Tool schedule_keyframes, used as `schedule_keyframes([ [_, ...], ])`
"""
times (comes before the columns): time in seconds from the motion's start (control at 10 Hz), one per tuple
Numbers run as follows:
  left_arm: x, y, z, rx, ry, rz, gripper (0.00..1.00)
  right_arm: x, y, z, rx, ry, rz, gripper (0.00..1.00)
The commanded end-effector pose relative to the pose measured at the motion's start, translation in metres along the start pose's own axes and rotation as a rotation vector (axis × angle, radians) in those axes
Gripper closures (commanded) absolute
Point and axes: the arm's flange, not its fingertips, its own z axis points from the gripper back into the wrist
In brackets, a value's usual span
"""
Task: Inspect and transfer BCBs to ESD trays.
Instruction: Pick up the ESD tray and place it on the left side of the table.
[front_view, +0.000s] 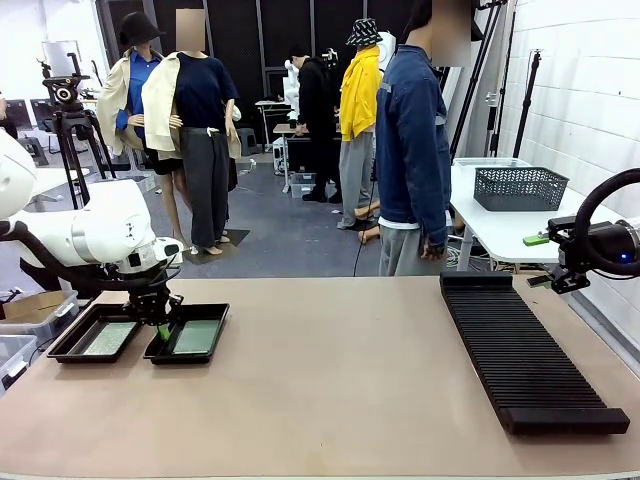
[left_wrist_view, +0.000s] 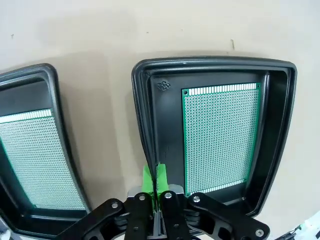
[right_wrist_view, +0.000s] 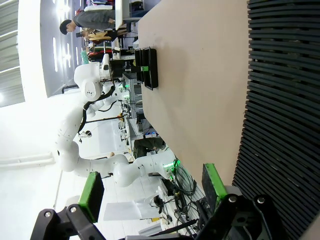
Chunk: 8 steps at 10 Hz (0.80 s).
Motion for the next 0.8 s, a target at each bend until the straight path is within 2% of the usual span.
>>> schedule_keyframes([
  [0.0, -0.006, 0.011, 0.009, 0.041, 0.02, -0.038, 1.0, -0.002, 0.002, -0.003, -0.009, -0.009, -0.012, 0.0],
  [0.1, -0.007, 0.013, 0.01, 0.035, 0.023, -0.049, 1.0, -0.002, 0.002, -0.003, -0.009, -0.009, -0.012, 0.0],
  [0.2, -0.007, 0.013, 0.011, 0.032, 0.023, -0.049, 0.95, -0.002, 0.002, -0.003, -0.009, -0.009, -0.012, 0.0],
  [0.3, -0.007, 0.013, 0.011, 0.028, 0.027, -0.049, 0.83, -0.002, 0.002, -0.003, -0.009, -0.009, -0.012, 0.0],
  [0.7, -0.012, 0.011, 0.027, 0.019, 0.02, -0.057, 0.07, -0.002, 0.002, -0.003, -0.009, -0.009, -0.012, 0.0],
])
